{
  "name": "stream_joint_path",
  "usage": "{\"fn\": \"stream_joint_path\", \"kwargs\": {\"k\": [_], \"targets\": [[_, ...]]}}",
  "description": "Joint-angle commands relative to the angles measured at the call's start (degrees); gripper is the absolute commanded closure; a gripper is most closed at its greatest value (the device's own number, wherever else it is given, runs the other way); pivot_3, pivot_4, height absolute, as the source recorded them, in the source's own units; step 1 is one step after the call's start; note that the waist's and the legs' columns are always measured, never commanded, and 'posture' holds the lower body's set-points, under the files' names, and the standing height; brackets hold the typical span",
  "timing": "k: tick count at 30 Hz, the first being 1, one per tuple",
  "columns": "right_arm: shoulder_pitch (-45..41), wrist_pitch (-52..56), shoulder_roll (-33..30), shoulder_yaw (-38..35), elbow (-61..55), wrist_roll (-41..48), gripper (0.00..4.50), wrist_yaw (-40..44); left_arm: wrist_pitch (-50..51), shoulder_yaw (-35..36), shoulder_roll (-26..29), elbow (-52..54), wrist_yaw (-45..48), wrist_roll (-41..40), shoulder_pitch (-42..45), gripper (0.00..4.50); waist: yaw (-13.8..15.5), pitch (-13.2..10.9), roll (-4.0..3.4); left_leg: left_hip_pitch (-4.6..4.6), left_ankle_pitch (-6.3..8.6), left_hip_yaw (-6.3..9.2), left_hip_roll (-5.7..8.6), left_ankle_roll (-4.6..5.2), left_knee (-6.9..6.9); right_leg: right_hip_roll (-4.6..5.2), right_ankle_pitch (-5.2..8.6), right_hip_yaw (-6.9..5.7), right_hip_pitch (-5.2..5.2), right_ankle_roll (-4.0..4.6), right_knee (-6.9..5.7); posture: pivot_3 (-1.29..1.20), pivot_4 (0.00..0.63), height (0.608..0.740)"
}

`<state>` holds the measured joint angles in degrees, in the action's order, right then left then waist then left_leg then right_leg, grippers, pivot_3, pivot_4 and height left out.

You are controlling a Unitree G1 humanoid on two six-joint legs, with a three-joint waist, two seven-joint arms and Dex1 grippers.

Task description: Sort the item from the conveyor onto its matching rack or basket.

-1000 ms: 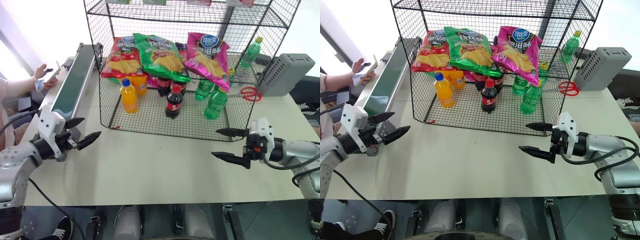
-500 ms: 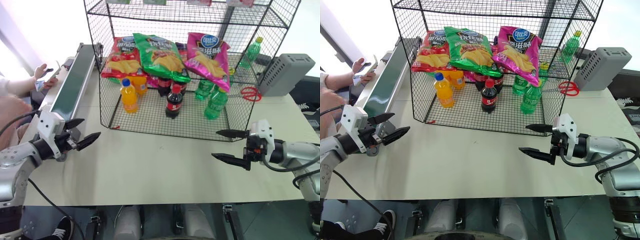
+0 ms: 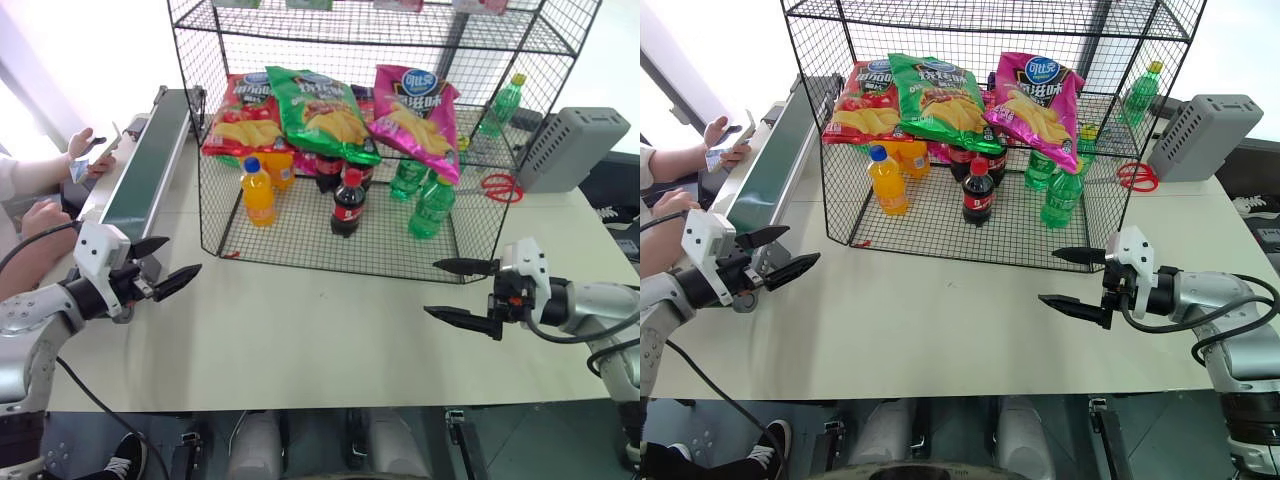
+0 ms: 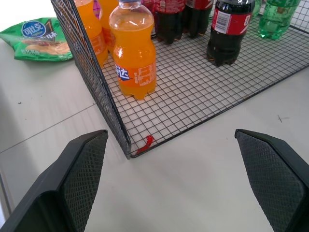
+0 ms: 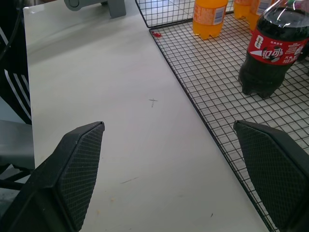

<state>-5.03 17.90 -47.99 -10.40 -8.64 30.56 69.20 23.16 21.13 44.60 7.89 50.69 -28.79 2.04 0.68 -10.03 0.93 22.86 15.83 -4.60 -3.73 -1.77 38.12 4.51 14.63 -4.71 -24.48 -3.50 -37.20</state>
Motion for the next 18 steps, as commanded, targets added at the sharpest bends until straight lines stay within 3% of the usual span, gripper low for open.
{"fn": "stream_joint_path", "kwargs": {"k": [1,18], "targets": [[-0.75,-0.99,-0.73,-1.58,-1.12,0.18,0.04,-0.05,-0.79,0.49,0.37,0.74,0.17,0.02,0.21,0.0,0.0,0.0,0.0,0.0,0.0,0.0,0.0,0.0,0.0,0.0,0.0,0.0,0.0,0.0,0.0,0.0,0.15,0.74],[-0.49,-1.28,-0.98,-1.43,-0.92,-0.53,0.04,0.37,-0.79,0.47,0.6,1.0,0.79,0.63,-0.57,0.0,-0.02,0.0,0.0,-0.01,0.0,0.0,0.0,0.0,0.01,0.0,0.0,0.0,0.01,0.0,-0.01,0.0,0.15,0.74]]}}
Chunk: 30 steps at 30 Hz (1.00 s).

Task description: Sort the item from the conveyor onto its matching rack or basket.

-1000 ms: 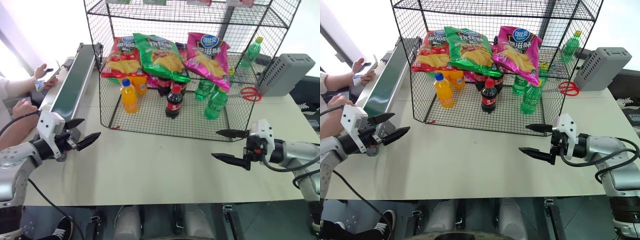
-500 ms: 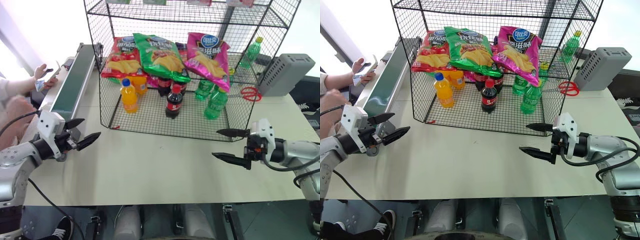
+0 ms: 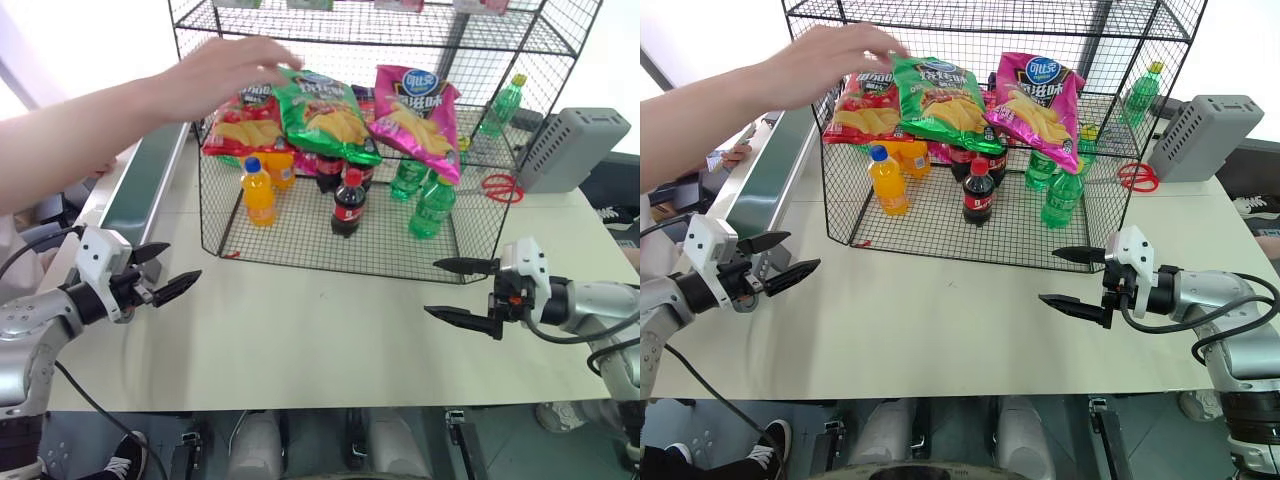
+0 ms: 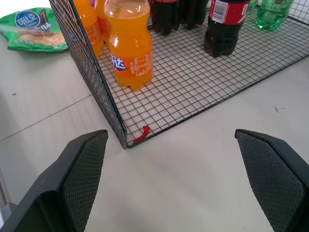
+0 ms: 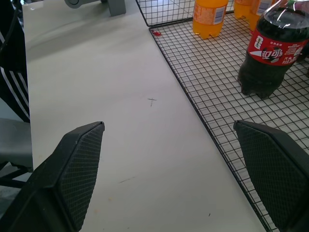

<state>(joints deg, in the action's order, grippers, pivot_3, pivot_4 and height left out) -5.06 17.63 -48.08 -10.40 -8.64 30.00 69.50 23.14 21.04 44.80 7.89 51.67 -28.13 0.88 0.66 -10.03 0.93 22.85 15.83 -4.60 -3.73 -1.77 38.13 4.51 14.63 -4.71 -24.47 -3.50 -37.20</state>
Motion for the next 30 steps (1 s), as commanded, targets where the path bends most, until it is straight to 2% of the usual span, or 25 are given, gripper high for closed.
{"fn": "stream_joint_path", "kwargs": {"k": [1,30], "targets": [[-0.42,-0.97,-0.96,-1.44,-0.95,0.06,0.04,0.16,-0.65,0.6,0.37,1.14,-0.25,-0.11,0.51,0.0,-0.01,0.0,0.0,0.0,0.0,0.0,0.0,0.0,0.0,0.0,0.0,0.0,0.0,0.0,0.0,0.0,0.15,0.74],[-0.5,-1.59,-0.9,-1.35,-0.79,-0.52,0.04,-0.09,0.31,-0.08,0.26,1.39,-0.23,-0.37,1.69,0.0,0.02,0.0,0.0,-0.01,0.0,0.0,0.0,0.0,0.0,0.0,0.0,0.0,0.0,0.0,-0.01,0.0,0.15,0.74]]}}
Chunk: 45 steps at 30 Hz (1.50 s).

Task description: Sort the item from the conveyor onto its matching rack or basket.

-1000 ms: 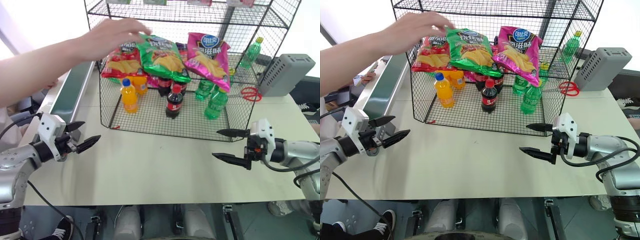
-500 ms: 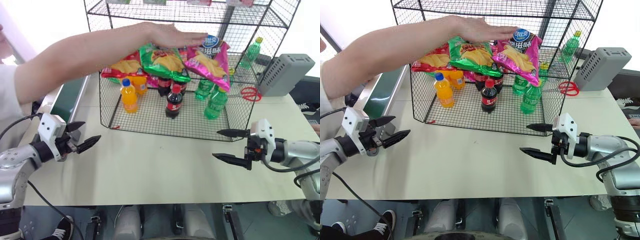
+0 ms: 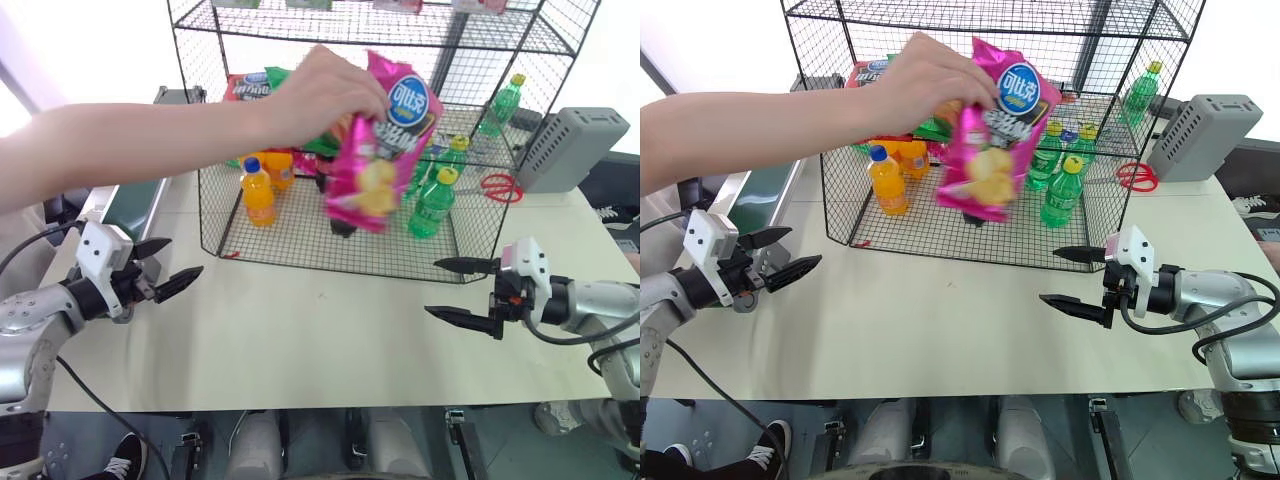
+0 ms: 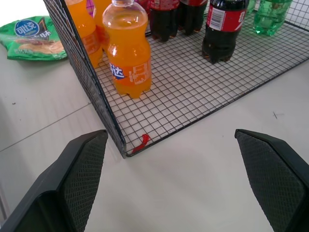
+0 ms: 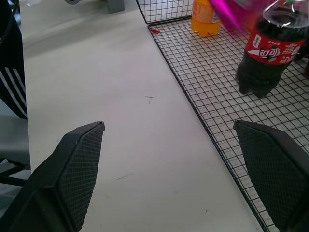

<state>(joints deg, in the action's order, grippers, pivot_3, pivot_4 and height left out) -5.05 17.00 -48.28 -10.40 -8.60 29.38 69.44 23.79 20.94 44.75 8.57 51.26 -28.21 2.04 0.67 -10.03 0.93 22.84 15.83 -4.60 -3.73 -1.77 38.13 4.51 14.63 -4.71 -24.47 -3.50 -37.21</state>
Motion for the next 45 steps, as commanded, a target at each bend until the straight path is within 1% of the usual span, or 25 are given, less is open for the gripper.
{"fn": "stream_joint_path", "kwargs": {"k": [1,5,7,12,15,25,29,32,38,41,45], "targets": [[-0.52,-0.86,-0.7,-1.34,-0.85,0.19,0.04,0.0,-0.32,0.01,0.32,0.7,0.16,-0.26,0.55,0.0,0.01,0.0,0.0,0.0,0.0,0.0,0.0,0.0,0.0,0.0,0.0,0.0,0.0,0.0,0.0,0.0,0.15,0.74],[-0.62,-0.55,-0.65,-1.17,-0.85,0.2,0.04,-0.17,0.37,-0.05,0.68,0.85,0.2,-0.27,0.28,0.0,-0.01,0.0,0.0,0.0,0.0,0.0,0.0,0.0,0.0,0.0,0.0,0.0,0.0,0.0,0.0,0.0,0.15,0.74],[-0.59,-0.52,-0.65,-1.08,-0.92,0.2,0.04,-0.15,2.58,-0.38,1.79,1.38,1.52,-1.14,-0.4,0.0,-0.02,0.0,0.0,0.0,0.0,0.0,0.0,0.0,0.0,0.0,0.0,0.0,0.0,0.0,0.0,0.0,0.15,0.74],[-0.72,-0.79,-0.58,-0.84,-0.75,0.04,0.04,-0.02,2.68,0.04,1.48,1.55,0.96,-0.52,-0.5,0.0,0.0,0.0,0.0,0.0,0.0,0.0,0.0,0.0,0.0,0.0,0.0,0.0,0.0,0.0,0.0,0.0,0.15,0.74],[-1.04,-1.05,-0.52,-0.61,-0.35,-0.14,0.04,0.16,4.39,-0.28,2.12,1.79,1.53,-1.13,-0.59,0.0,0.0,0.0,0.0,0.0,0.0,0.0,0.0,0.0,0.0,0.0,0.0,0.0,0.0,0.0,0.0,0.0,0.15,0.74],[-4.7,-2.16,0.39,1.29,2.28,-1.22,0.04,0.51,5.32,0.1,1.6,1.51,1.14,-0.91,0.44,0.0,-0.03,0.0,0.0,0.0,0.0,0.0,0.0,0.0,0.01,0.0,0.0,0.0,0.0,0.0,-0.01,0.0,0.15,0.74],[-5.3,-2.54,0.72,1.75,2.66,-1.43,0.04,0.41,3.67,0.47,0.96,1.14,0.66,-0.3,0.4,0.0,0.0,0.0,0.0,0.0,0.0,0.0,0.0,0.0,0.01,0.0,0.0,0.0,0.0,0.0,0.0,0.0,0.15,0.74],[-5.39,-2.63,1.02,2.08,2.39,-1.5,0.04,0.35,5.35,0.61,1.43,0.94,0.69,-1.09,0.34,0.0,0.0,0.0,0.0,0.0,0.0,0.0,0.0,0.0,0.01,0.0,0.0,0.0,0.0,0.0,-0.01,0.0,0.15,0.74],[-5.25,-2.08,1.17,2.32,1.98,-1.06,0.04,0.61,8.36,2.12,2.65,1.41,2.09,-2.97,-1.62,0.0,-0.11,0.0,0.0,-0.01,0.0,0.0,0.0,0.0,0.01,0.0,0.0,0.0,0.0,0.0,-0.01,0.0,0.15,0.74],[-5.58,-1.6,1.35,2.73,1.57,-0.76,0.04,0.72,6.58,3.5,2.05,2.04,1.29,-2.59,-2.66,0.0,-0.06,0.0,0.0,-0.02,0.0,0.0,-0.01,0.0,0.01,0.0,0.0,0.0,0.0,0.0,-0.02,0.0,0.15,0.74],[-6.5,-1.57,1.98,3.7,1.95,-0.92,0.04,0.94,6.63,4.55,2.22,3.22,0.61,-2.69,-4.55,0.0,-0.04,0.0,0.0,-0.01,0.0,0.0,0.0,0.0,0.01,0.0,0.0,0.0,0.0,0.0,-0.01,0.0,0.15,0.74]]}}
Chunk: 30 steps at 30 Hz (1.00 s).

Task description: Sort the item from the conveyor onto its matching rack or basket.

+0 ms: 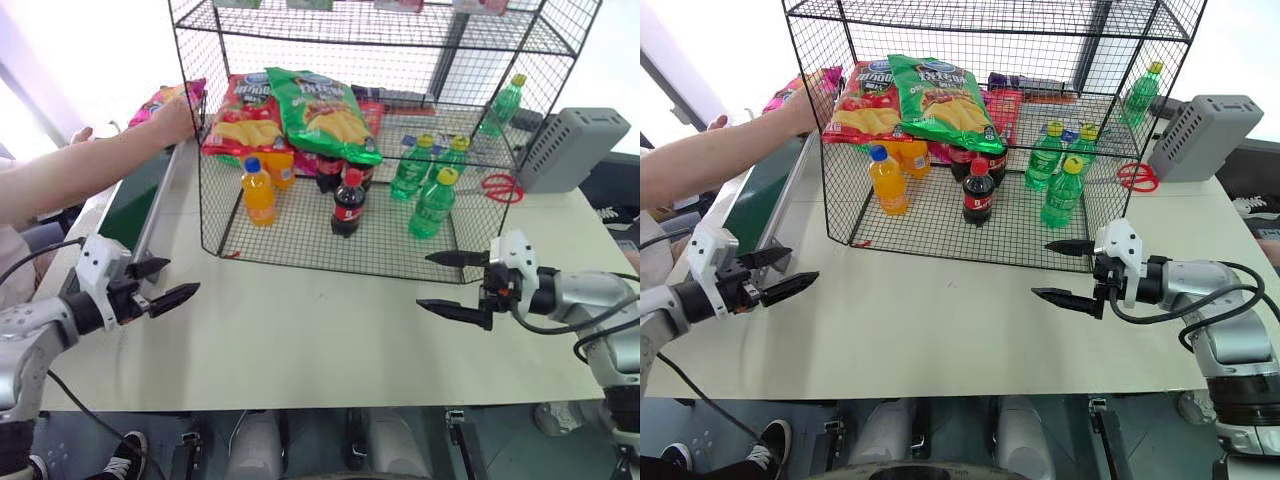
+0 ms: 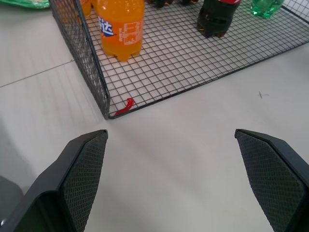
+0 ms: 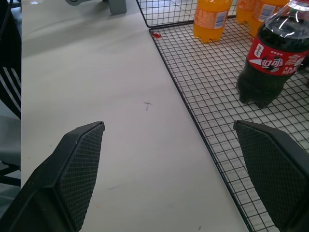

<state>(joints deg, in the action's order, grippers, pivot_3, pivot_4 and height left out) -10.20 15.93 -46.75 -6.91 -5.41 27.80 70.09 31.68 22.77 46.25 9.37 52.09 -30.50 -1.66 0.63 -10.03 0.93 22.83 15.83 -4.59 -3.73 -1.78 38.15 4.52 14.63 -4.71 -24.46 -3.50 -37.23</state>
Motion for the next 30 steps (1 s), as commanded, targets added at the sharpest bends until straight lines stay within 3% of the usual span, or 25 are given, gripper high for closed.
{"fn": "stream_joint_path", "kwargs": {"k": [1,14,25,30], "targets": [[-1.61,-0.54,0.63,0.43,-1.07,0.51,0.04,0.32,-1.51,3.05,0.74,2.63,-0.09,-0.48,-1.19,0.0,-0.01,0.0,0.0,0.0,0.0,0.0,0.0,0.0,0.0,0.0,0.0,0.0,0.0,0.0,0.0,0.0,0.15,0.74],[-6.37,7.29,4.33,3.82,-2.32,5.67,0.04,1.08,-7.0,10.04,-0.55,3.38,2.25,-3.28,-4.1,0.0,-0.07,0.0,-0.01,0.0,0.0,0.01,0.0,0.0,0.0,0.0,0.0,0.0,0.0,0.01,-0.01,0.0,0.15,0.74],[-10.89,10.54,14.67,8.95,-4.26,6.92,0.04,-4.16,-10.52,14.02,-2.02,8.07,-4.29,3.01,-14.44,0.0,-0.37,0.02,0.01,-0.01,0.0,0.01,-0.03,0.0,-0.01,-0.01,0.0,0.0,0.0,0.02,-0.02,0.0,0.15,0.74],[-12.66,9.9,18.96,12.55,-4.31,6.02,0.04,-4.88,-25.95,18.6,-3.77,9.37,-3.28,11.05,-21.48,0.0,-0.45,0.05,0.06,0.0,0.0,0.02,-0.03,0.0,-0.01,0.01,0.01,-0.01,-0.01,0.03,0.0,0.0,0.15,0.74]]}}
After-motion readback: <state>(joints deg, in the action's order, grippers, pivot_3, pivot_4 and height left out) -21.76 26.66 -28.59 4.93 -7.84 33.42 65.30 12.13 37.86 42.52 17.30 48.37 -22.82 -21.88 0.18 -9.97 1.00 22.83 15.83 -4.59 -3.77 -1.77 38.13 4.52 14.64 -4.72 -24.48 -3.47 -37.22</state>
